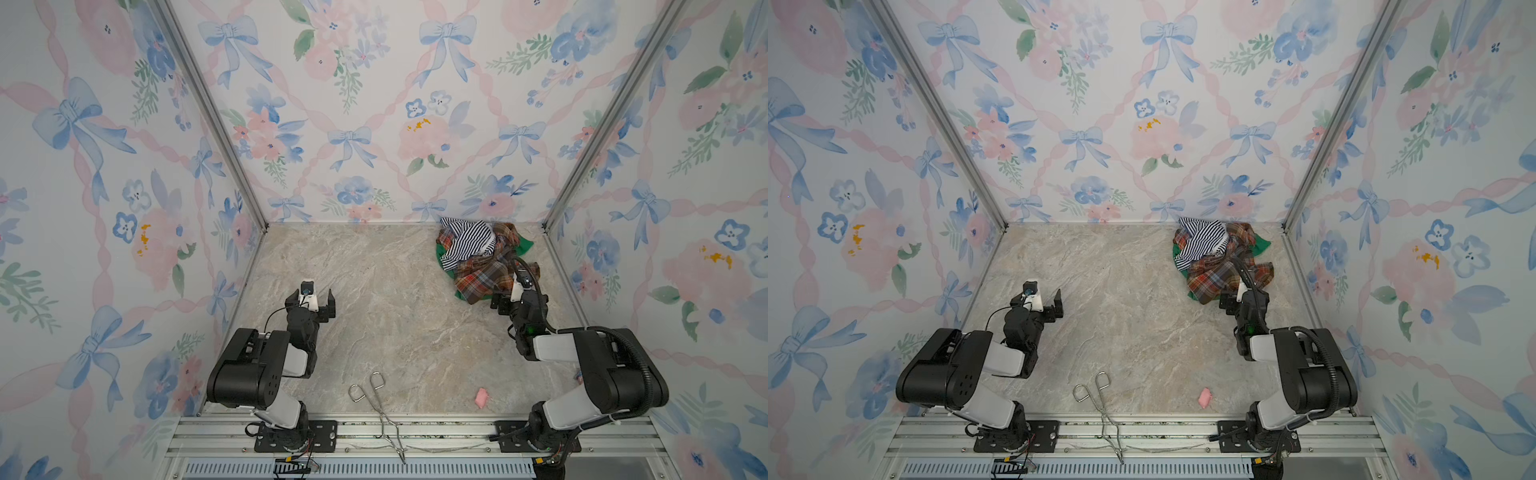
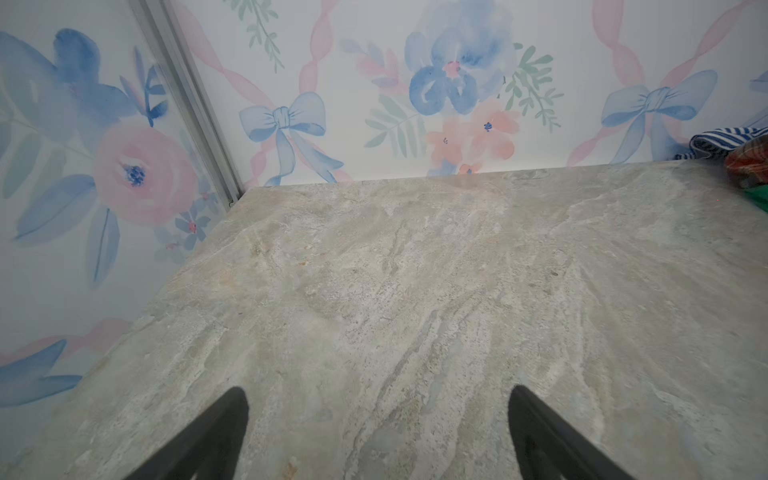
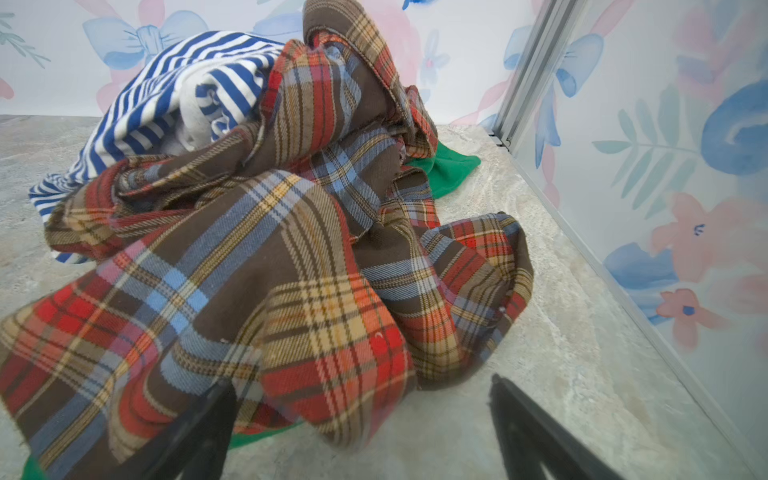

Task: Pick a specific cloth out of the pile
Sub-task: 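Raise both arms and move the right gripper toward the clothes pile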

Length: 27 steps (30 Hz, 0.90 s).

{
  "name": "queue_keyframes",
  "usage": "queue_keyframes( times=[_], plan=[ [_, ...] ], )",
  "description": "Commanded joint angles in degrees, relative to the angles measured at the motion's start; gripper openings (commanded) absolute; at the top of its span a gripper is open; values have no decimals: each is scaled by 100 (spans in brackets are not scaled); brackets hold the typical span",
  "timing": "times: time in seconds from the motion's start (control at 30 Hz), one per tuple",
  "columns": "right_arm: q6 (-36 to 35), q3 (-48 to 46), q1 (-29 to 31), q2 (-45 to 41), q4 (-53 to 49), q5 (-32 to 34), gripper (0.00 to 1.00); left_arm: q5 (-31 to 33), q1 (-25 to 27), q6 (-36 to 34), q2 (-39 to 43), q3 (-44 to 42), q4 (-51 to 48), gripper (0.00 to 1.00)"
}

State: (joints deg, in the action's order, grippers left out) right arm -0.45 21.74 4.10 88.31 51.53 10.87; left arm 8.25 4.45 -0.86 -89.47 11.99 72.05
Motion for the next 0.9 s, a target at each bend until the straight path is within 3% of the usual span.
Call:
queue_keyframes(
  times=[0.0,0.53,0.63,0.73,0.87],
  plan=[
    [75,85,-35,28,9,-33,97,-92,-49,16,-49,87,-50,98],
    [84,56,-11,-58,34,16,97,-392,-208,90,109,83,-180,98],
    [-16,-27,127,-846,-495,273,97,702,207,-62,813,-68,-394,98],
    [1,83,296,-2085,-1819,397,97,1793,974,-262,1790,260,-1765,98],
    [489,568,492,-3308,-3950,406,97,1904,1905,-438,2517,971,-3397,98]
  ],
)
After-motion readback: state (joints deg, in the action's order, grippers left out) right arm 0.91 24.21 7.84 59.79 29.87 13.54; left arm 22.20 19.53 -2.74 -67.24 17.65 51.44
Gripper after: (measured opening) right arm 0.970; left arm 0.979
